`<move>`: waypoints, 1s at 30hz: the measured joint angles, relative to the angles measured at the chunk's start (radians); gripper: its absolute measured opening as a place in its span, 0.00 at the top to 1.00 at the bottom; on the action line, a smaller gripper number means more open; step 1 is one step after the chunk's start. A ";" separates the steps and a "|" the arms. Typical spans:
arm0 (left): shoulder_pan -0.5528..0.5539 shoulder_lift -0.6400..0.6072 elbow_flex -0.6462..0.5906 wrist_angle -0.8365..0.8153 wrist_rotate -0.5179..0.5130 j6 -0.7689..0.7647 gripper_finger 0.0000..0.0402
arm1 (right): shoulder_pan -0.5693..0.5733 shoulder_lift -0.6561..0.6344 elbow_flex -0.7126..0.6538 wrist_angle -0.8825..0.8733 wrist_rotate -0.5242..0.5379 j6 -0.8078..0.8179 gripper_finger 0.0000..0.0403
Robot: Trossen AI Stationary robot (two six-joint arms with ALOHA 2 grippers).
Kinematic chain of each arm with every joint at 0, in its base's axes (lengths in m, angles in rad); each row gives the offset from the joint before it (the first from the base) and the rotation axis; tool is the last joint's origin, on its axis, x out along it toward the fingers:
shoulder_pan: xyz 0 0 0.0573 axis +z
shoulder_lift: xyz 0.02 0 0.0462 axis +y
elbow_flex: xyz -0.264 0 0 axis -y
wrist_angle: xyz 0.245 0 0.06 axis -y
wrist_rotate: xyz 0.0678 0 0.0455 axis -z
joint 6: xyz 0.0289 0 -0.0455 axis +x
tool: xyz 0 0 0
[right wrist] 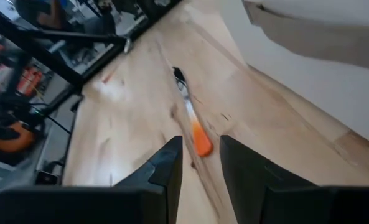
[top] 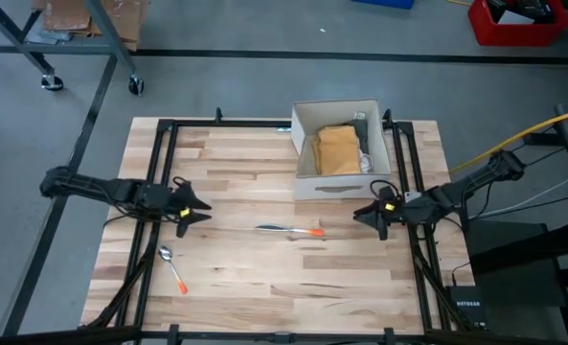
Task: Fold towel
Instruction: Return to Home Position
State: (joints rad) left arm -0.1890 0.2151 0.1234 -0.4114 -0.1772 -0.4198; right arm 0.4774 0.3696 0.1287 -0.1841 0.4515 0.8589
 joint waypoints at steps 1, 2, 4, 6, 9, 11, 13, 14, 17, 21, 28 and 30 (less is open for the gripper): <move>0.000 -0.016 0.000 0.000 0.000 0.000 0.62 | 0.000 -0.010 0.000 0.000 0.000 0.000 0.73; 0.000 -0.033 0.000 0.000 0.000 0.000 0.62 | 0.000 -0.021 0.000 0.000 0.000 0.000 0.73; 0.000 -0.066 0.000 0.000 0.000 0.000 0.62 | 0.000 -0.048 0.000 -0.001 0.000 0.000 0.73; 0.000 -0.099 0.000 0.000 0.000 0.000 0.62 | -0.002 -0.078 0.000 -0.004 0.000 0.000 0.73; 0.000 -0.142 0.000 -0.001 0.000 0.000 0.62 | -0.040 -0.113 -0.005 -0.019 -0.007 0.000 0.73; 0.000 -0.168 0.000 -0.001 0.000 0.000 0.62 | -0.087 -0.132 -0.031 -0.025 -0.010 0.000 0.73; 0.000 -0.191 0.000 -0.001 0.000 0.000 0.62 | -0.134 -0.148 -0.040 -0.015 -0.019 0.000 0.73; 0.000 -0.203 0.000 -0.001 0.001 0.000 0.62 | -0.157 -0.152 -0.041 -0.010 -0.025 0.002 0.73; 0.002 -0.211 -0.001 0.001 0.002 -0.001 0.62 | -0.211 -0.170 -0.042 -0.002 -0.027 0.002 0.73; 0.002 -0.211 -0.001 0.000 0.001 0.000 0.62 | -0.261 -0.197 -0.043 -0.002 -0.026 0.002 0.73; 0.002 -0.211 -0.001 0.000 0.001 0.000 0.62 | -0.304 -0.258 -0.043 -0.002 -0.020 0.002 0.73; 0.002 -0.211 -0.001 0.000 0.001 0.000 0.62 | -0.303 -0.290 -0.043 -0.002 -0.022 0.002 0.73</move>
State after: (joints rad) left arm -0.1875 0.0044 0.1223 -0.4118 -0.1761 -0.4202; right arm 0.1745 0.0795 0.0856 -0.1856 0.4294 0.8604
